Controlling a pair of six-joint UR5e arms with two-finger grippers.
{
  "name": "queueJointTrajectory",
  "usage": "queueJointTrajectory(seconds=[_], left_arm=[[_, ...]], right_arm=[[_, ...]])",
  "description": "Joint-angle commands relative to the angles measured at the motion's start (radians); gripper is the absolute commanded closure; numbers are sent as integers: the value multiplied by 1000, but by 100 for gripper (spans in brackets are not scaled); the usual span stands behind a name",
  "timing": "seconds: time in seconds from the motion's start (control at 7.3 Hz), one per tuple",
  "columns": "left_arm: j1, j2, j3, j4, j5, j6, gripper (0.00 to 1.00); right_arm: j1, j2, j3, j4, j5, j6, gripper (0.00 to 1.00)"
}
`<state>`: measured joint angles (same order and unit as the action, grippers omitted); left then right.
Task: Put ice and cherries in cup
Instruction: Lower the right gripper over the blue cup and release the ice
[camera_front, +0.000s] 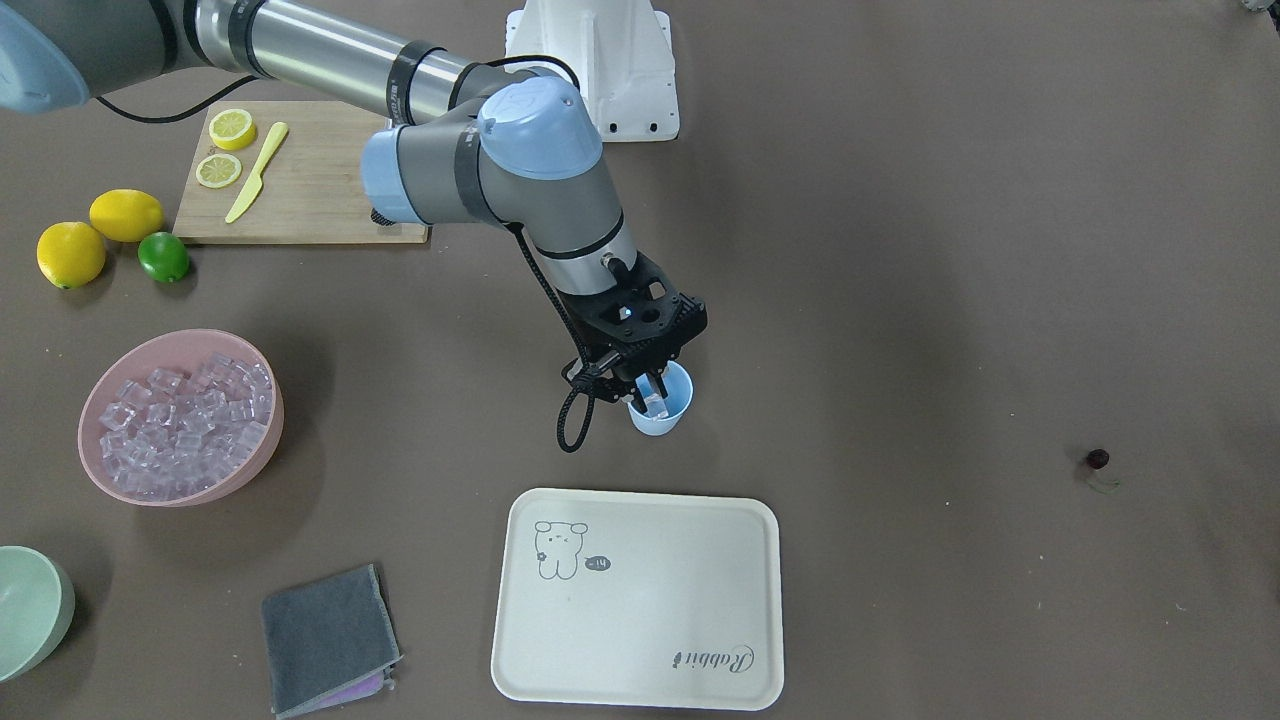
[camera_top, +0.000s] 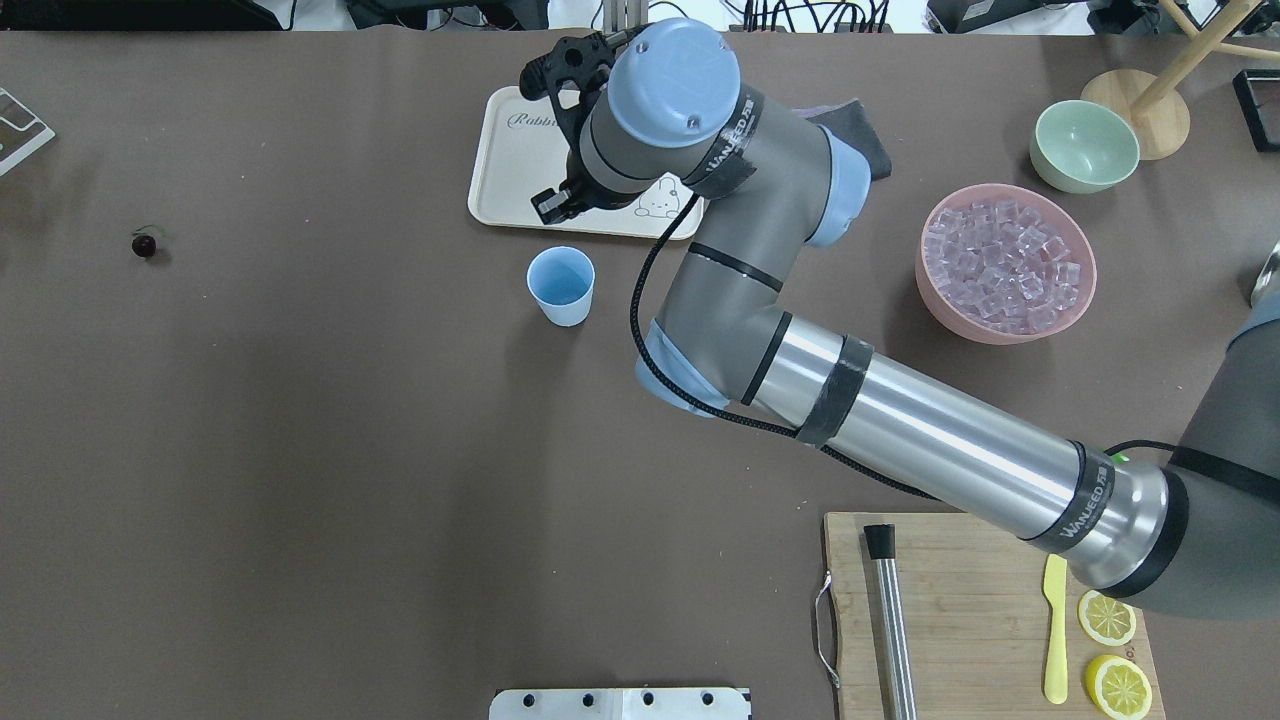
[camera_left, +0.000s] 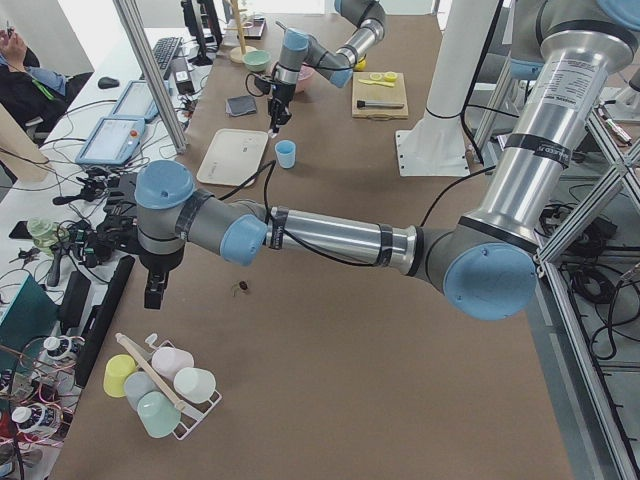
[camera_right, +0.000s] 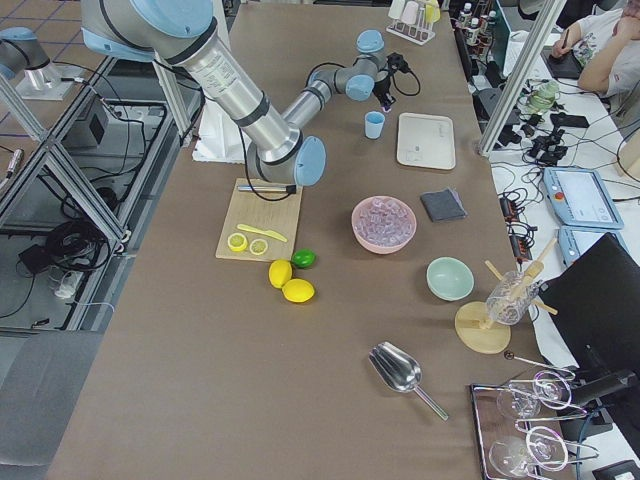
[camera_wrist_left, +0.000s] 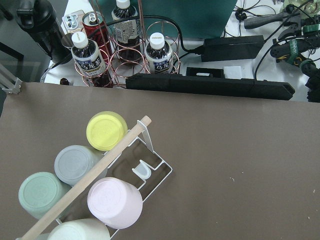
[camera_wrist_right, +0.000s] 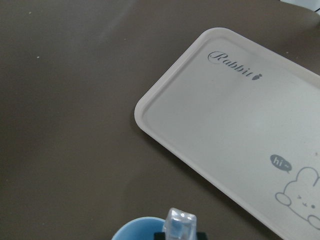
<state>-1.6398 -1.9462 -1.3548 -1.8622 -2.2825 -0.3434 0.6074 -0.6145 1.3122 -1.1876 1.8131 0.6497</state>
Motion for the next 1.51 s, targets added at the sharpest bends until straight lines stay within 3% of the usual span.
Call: queueJointTrajectory(seconds=[0.0, 0.14, 0.27, 0.55, 0.96, 1.1, 1.37], left_arm=[[0, 0, -1, 0, 0, 0, 2], [0, 0, -1, 0, 1, 1, 2], [2, 1, 2, 2, 1, 1, 2], [2, 6, -1, 0, 1, 3, 2], [2, 9, -12, 0, 0, 1, 2], [2, 9, -12, 0, 0, 1, 2], [2, 7, -24, 0, 5, 0, 2]], right_arm=[[-34, -2, -1, -1, -1, 13, 100], [-34, -4, -1, -1, 5, 13, 96], [-31, -10, -1, -1, 5, 13, 1], [-2, -8, 10, -3, 9, 4, 0], [156, -55, 63, -17, 161, -2, 0], [223, -98, 120, -77, 219, -2, 0], [316, -257, 388, -292, 221, -4, 0]])
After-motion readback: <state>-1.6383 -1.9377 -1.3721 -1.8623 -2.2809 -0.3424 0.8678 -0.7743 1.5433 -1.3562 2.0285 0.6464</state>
